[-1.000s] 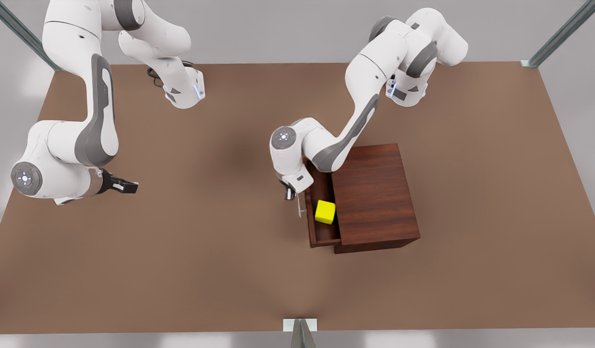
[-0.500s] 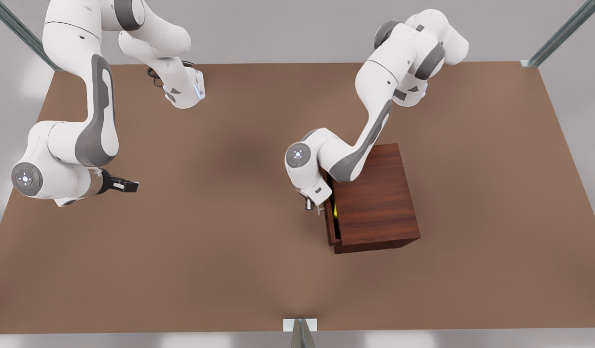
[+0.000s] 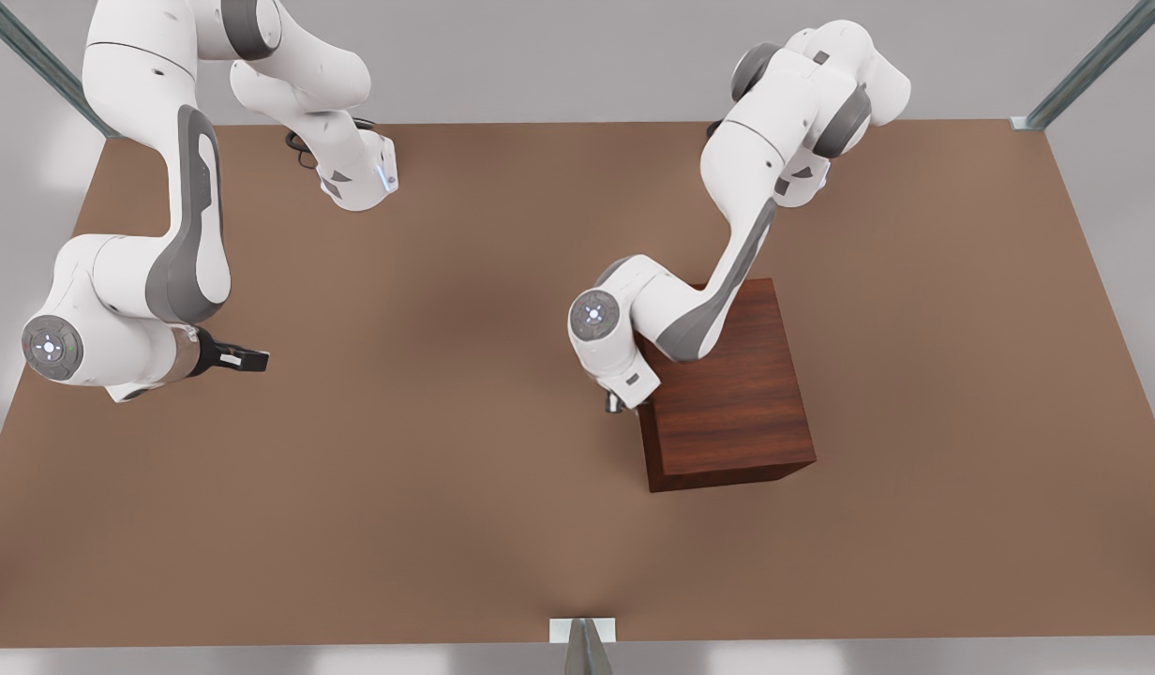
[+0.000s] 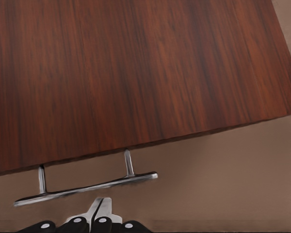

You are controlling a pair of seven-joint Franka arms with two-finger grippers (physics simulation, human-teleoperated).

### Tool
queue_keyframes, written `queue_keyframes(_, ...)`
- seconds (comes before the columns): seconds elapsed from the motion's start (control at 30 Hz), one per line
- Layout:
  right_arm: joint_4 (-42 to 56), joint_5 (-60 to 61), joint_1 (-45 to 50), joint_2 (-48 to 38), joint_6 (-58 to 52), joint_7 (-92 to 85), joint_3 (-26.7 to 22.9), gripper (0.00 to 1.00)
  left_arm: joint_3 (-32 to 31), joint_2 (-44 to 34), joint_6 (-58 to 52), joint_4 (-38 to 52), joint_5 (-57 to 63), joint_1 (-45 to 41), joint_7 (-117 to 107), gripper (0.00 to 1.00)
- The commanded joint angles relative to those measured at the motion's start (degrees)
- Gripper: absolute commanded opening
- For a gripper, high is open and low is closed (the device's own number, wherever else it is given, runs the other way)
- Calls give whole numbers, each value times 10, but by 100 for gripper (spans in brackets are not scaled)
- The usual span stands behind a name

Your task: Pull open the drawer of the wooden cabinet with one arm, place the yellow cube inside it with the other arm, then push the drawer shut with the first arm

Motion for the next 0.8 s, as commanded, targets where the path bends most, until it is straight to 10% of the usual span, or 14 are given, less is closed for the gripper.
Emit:
queue_keyframes(0.0, 0, 0, 0, 0, -1, -12, 0, 100, 0, -3, -5, 12, -19, 1, 34, 95)
queue_keyframes(0.4, 0, 0, 0, 0, -3, -13, 0, 100, 16, -227, -185, -95, -159, 365, 1307, 100)
queue_keyframes(0.77, 0, -1, 0, 1, -3, -13, 0, 100, 24, -289, -52, -186, -141, 403, 1374, 100)
